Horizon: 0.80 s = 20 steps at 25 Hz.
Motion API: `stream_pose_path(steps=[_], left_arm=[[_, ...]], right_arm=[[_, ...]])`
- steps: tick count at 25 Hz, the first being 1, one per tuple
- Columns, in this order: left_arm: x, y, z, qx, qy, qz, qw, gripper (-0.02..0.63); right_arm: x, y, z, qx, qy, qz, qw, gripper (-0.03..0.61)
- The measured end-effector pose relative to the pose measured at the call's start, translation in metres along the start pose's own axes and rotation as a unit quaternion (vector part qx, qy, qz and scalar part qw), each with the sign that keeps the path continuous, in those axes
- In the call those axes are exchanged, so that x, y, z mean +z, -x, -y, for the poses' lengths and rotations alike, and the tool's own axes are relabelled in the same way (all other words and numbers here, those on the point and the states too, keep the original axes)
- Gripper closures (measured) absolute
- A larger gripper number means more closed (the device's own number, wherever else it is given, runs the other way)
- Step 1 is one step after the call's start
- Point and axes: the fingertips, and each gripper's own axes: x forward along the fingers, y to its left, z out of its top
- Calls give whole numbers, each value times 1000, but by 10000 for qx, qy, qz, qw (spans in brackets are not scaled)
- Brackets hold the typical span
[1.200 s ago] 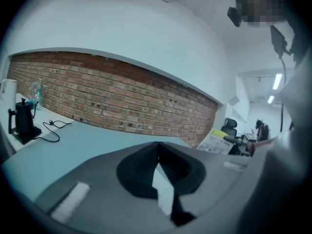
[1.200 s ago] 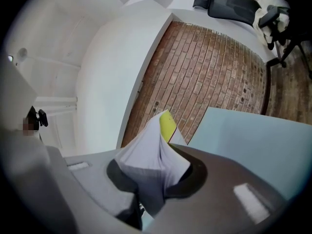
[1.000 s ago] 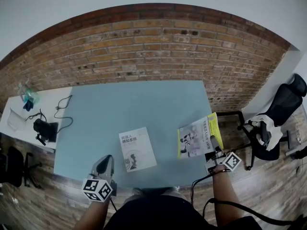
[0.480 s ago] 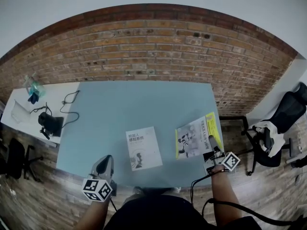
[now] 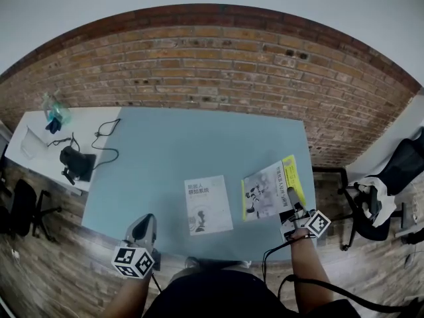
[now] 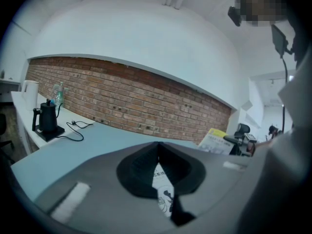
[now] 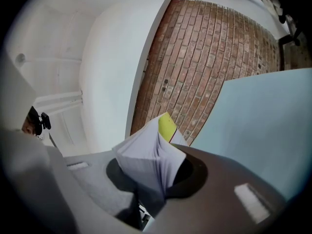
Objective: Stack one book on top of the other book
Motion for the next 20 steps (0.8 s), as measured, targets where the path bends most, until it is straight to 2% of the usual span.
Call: stream_pose_path(steps=[20], left_arm=[[7,50,-59,653,49,119,9978,609]], right_arm=[[-64,-67,-20,497,-200,-560,9970,489]])
